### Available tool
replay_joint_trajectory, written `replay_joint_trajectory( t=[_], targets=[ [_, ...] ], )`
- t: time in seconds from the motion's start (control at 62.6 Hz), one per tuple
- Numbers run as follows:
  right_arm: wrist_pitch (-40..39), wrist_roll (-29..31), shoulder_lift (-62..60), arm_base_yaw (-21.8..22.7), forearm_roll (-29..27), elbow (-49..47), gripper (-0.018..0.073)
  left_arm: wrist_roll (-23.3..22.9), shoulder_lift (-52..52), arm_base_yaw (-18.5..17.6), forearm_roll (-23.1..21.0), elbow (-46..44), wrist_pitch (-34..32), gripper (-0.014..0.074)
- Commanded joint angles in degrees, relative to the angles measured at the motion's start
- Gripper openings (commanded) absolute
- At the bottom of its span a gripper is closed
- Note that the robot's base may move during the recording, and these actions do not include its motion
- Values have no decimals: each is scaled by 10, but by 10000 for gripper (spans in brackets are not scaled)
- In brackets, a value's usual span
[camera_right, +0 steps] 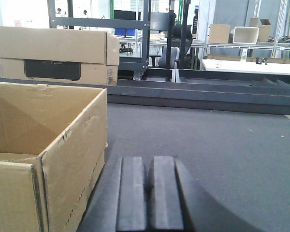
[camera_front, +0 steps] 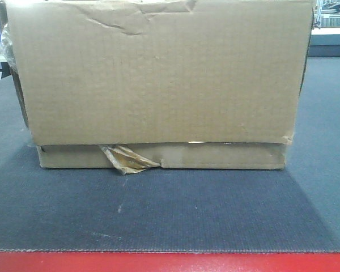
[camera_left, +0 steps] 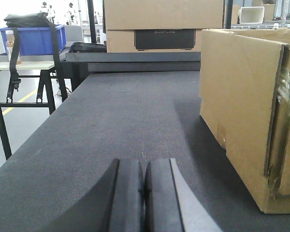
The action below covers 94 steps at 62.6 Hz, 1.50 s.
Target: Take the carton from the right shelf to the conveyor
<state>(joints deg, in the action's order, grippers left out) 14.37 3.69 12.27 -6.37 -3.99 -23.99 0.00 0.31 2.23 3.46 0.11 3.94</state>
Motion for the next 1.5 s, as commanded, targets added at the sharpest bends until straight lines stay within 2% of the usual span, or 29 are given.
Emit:
replay_joint_trajectory(
  t=[0.0,0.543,0.687,0.895,1.199,1.279,1.327,1.487],
  targets=[
    [-14,5,-3,-2,6,0,-75,0,-3,-2,-2,-1,-9,4],
    [-14,5,-4,-2,8,1,-75,0,-3,-2,-2,-1,-9,4],
    [-10,5,-5,27,13,4,-75,0,-3,-2,-2,-1,-9,4],
    [-57,5,-26,74,12,77,-75,0,-3,-2,-2,-1,-9,4],
    [-122,5,-123,75,1,235,-75,0,-3,-2,-2,-1,-9,4],
    [-154,5,-123,75,-8,240,-75,0,-3,-2,-2,-1,-9,4],
    [-129,4,-123,75,-10,240,-75,0,-3,-2,-2,-1,-9,4],
    [-127,4,-123,75,-10,240,-75,0,-3,-2,-2,-1,-9,4]
  ],
)
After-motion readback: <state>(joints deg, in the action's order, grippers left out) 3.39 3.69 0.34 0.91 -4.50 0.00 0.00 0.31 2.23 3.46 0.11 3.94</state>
